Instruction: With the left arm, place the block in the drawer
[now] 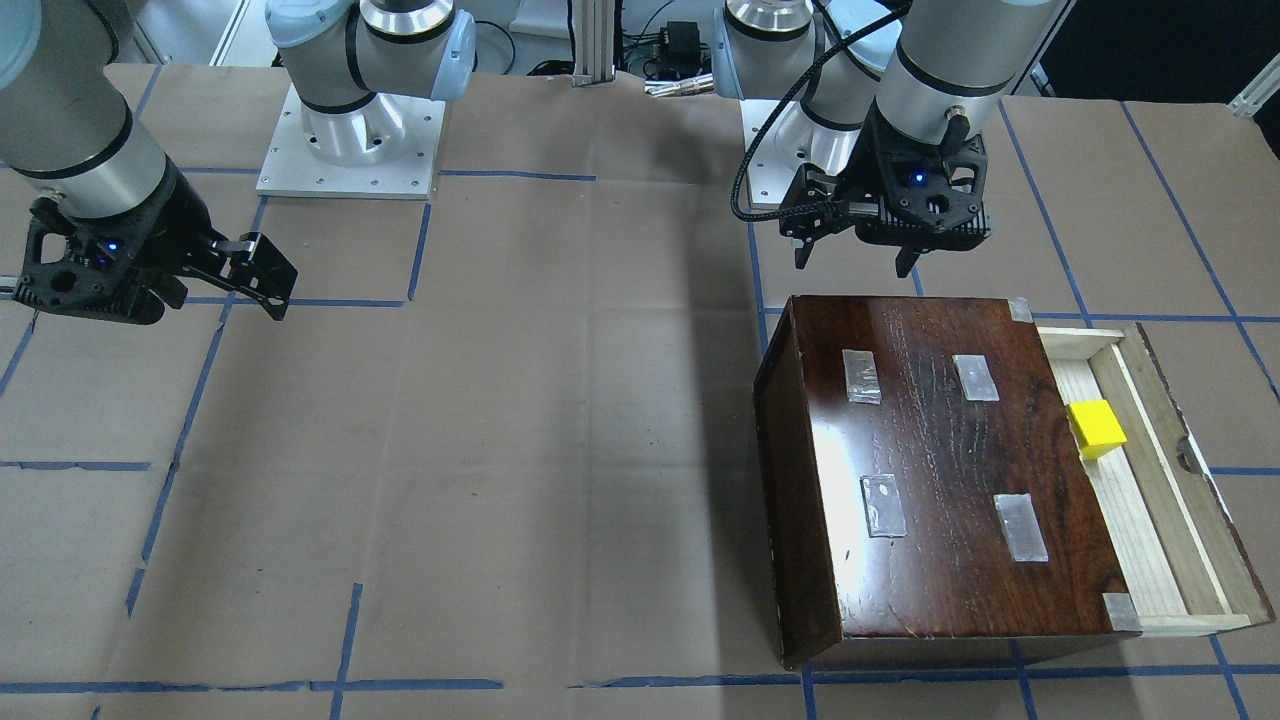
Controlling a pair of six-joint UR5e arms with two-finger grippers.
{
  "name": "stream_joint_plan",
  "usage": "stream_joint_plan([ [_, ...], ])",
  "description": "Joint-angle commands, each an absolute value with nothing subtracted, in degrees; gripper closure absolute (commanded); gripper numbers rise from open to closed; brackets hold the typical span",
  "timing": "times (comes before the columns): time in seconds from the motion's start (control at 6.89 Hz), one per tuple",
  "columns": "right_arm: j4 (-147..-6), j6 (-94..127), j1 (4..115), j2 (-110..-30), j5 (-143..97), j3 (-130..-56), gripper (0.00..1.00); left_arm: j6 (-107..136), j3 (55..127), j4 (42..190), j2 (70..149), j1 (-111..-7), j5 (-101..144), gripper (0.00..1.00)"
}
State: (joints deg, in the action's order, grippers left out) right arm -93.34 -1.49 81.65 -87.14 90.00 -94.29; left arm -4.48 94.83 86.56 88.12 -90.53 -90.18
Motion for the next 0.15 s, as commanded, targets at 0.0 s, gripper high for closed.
stream_joint_plan([
  [0.0, -93.34, -1.49, 81.65, -87.19, 90.00, -94.31, 0.00, -4.48, 94.83, 86.48, 87.98, -90.53, -90.18, 0.02],
])
